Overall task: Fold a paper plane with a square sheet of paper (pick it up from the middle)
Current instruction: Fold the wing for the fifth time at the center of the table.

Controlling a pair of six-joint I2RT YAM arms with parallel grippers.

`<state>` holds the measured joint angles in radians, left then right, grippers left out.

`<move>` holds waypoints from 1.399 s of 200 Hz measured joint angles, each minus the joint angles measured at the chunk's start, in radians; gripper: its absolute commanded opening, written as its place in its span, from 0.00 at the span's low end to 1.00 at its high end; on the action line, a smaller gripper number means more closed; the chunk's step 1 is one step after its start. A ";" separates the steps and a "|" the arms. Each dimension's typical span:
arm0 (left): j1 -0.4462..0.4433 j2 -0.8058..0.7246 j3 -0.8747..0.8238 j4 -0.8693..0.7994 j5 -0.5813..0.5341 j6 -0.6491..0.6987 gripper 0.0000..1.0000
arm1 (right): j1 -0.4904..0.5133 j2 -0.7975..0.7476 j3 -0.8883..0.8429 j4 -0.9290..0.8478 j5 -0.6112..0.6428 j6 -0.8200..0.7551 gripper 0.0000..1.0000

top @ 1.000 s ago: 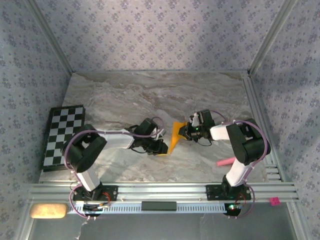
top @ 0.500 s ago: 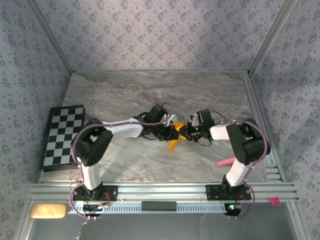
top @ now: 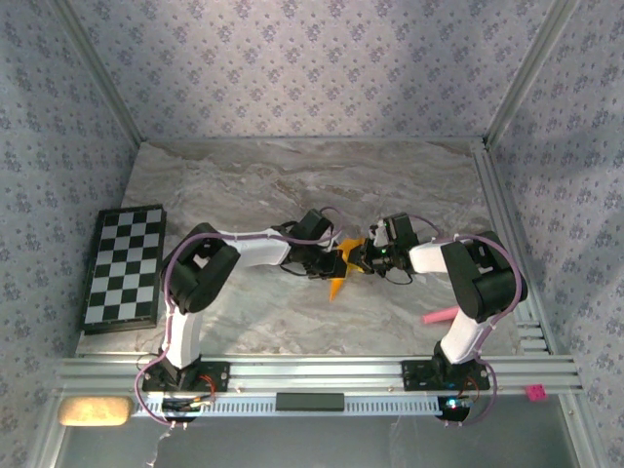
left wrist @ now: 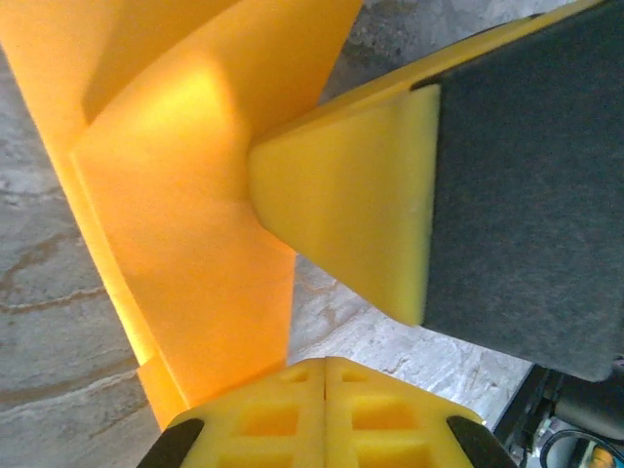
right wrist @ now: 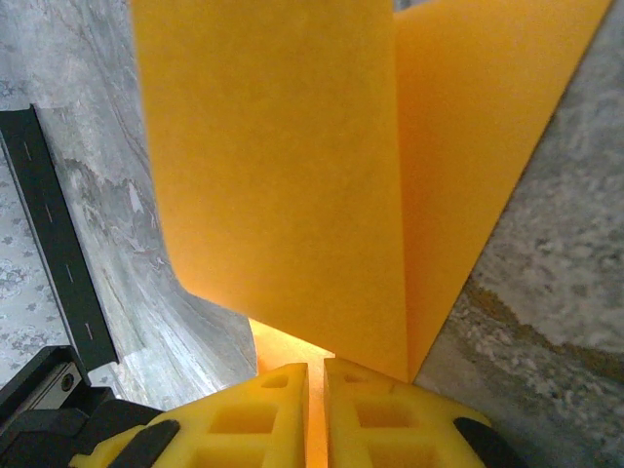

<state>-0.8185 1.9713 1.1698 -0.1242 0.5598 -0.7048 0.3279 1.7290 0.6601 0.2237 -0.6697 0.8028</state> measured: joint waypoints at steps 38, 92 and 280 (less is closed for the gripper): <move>0.000 0.000 -0.013 -0.008 -0.020 0.016 0.08 | 0.000 0.000 0.000 0.000 0.000 0.000 0.14; -0.002 0.000 -0.027 -0.011 -0.051 0.042 0.06 | 0.000 0.000 0.001 0.000 0.000 0.000 0.14; -0.009 -0.058 -0.142 0.046 -0.013 0.140 0.00 | 0.058 -0.193 -0.010 -0.082 0.060 -0.083 0.11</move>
<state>-0.8272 1.9137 1.0275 -0.0784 0.5465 -0.5648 0.3859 1.5364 0.6506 0.1417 -0.6094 0.7200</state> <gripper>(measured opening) 0.063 0.116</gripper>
